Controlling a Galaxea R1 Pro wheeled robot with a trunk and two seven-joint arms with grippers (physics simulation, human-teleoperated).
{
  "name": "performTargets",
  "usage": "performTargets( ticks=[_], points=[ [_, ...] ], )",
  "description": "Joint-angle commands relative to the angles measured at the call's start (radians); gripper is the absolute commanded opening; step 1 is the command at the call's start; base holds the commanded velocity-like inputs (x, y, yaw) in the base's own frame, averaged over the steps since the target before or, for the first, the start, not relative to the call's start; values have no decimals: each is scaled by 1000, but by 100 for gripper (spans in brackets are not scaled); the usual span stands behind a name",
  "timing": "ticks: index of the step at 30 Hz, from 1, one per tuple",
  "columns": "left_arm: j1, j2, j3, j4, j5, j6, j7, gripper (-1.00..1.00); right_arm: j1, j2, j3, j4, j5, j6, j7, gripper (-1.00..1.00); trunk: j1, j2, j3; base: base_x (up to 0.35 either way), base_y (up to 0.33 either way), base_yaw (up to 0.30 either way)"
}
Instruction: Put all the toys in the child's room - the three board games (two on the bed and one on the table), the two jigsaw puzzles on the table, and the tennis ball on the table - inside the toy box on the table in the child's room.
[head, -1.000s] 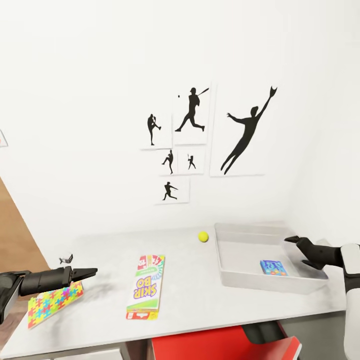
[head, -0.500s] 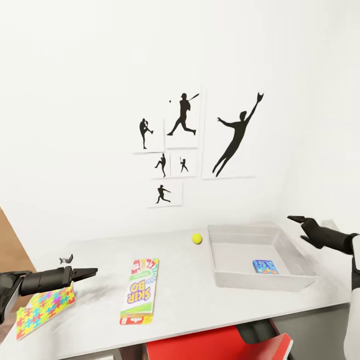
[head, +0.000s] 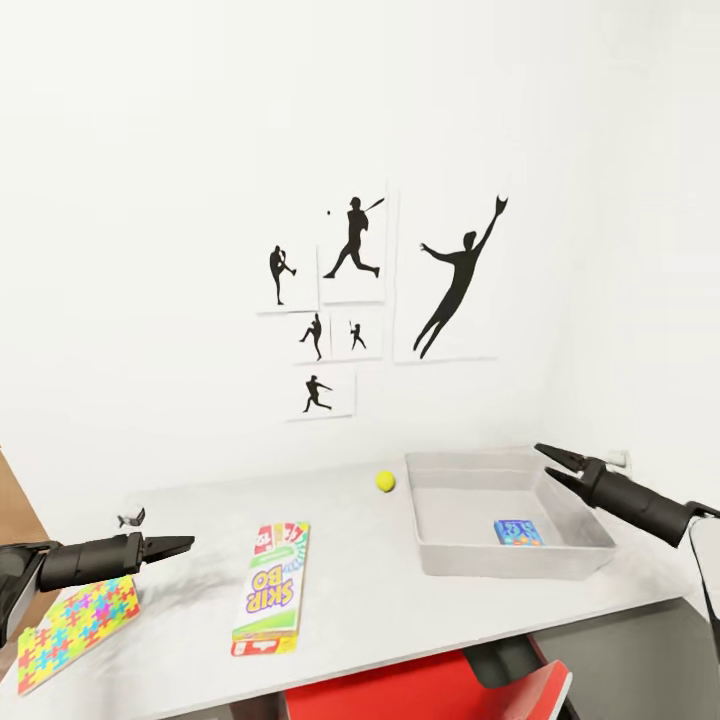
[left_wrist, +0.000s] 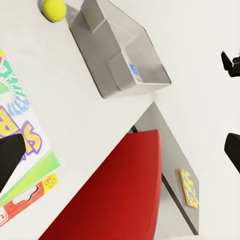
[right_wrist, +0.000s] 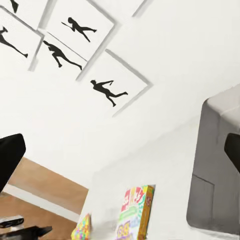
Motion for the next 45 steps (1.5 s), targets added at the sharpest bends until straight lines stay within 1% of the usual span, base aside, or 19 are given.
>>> performTargets(
  ticks=[1,2,3,5,6,7,8,9,11,13,17,20,31,36,45],
  points=[
    [0,0,0,0,-2,11,-5,100,36,9,0,-26,5,5,49,100,0,-1,1,-8,0,-14],
    [0,0,1,0,-2,11,-5,100,72,21,0,-53,6,5,91,100,0,-1,2,-5,0,-9],
    [0,1,1,0,-2,11,-5,100,90,29,0,-66,6,5,111,100,0,-1,3,-4,0,-7],
    [0,1,1,0,-2,11,-5,100,155,61,-1,-112,9,5,178,100,0,-1,5,-2,0,-4],
    [0,1,1,0,-2,11,-5,100,171,69,-1,-121,10,5,190,100,0,-1,5,-1,0,-2],
    [0,1,1,0,-2,11,-5,100,199,85,-1,-137,11,-10,208,100,0,-1,5,-1,0,-1],
    [0,1,1,0,-2,11,-5,100,243,110,-1,-151,10,-64,225,100,0,-1,5,0,0,0],
    [0,1,1,0,-2,11,-5,100,270,123,0,-157,10,-105,233,100,0,-1,5,0,0,0],
    [0,1,1,0,-2,11,-5,100,302,135,2,-161,9,-153,242,100,0,-1,5,0,0,0],
    [0,1,1,0,-2,11,-5,100,327,145,3,-160,10,-180,250,100,0,-1,5,0,0,0],
    [0,1,1,0,-2,11,-5,100,359,164,5,-160,16,-202,256,100,0,-1,5,0,0,0],
    [0,0,1,0,-2,11,-5,100,371,170,4,-159,19,-206,254,100,0,-1,5,0,0,0],
    [0,-2,0,0,-2,11,-5,100,373,171,4,-132,21,-216,258,100,0,-1,7,0,0,5],
    [0,-5,0,0,-2,11,-5,100,374,171,4,-124,21,-253,264,100,0,-1,13,0,0,80],
    [0,-7,1,0,-2,11,-5,100,375,171,4,-116,23,-269,275,100,0,-1,26,-27,0,110]
  ],
)
